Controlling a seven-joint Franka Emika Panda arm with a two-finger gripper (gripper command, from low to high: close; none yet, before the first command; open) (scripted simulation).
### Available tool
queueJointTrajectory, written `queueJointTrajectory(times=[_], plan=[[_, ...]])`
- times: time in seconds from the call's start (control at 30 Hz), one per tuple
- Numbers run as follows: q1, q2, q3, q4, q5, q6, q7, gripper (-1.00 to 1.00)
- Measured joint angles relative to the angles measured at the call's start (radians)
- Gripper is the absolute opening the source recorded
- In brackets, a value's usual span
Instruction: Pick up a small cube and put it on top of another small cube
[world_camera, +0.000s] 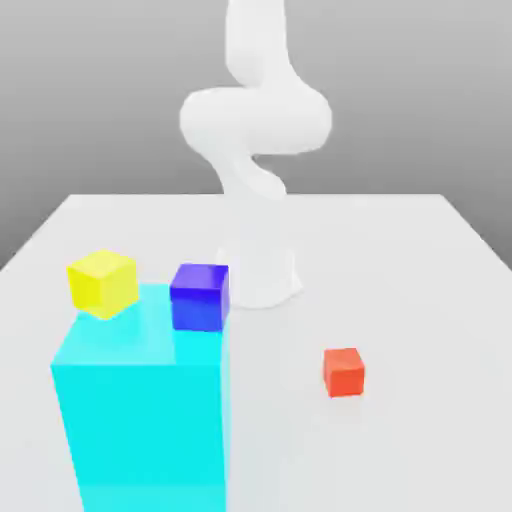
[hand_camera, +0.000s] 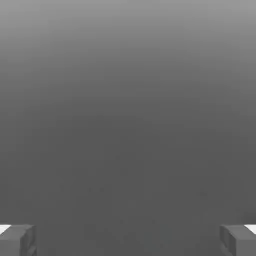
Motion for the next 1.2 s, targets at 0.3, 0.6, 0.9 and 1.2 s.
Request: queueJointTrajectory(times=[0.3,0.6,0.9,1.2], plan=[[0.087,0.251,0.098,-0.296,0.074,0.23,0.074,0.0],[0.175,0.624,0.24,-0.608,0.085,0.547,0.217,0.0],[0.394,0.956,-0.012,-0.587,-0.109,0.815,0.37,-1.0],[0.353,0.875,0.037,-0.601,-0.081,0.75,0.348,-1.0]])
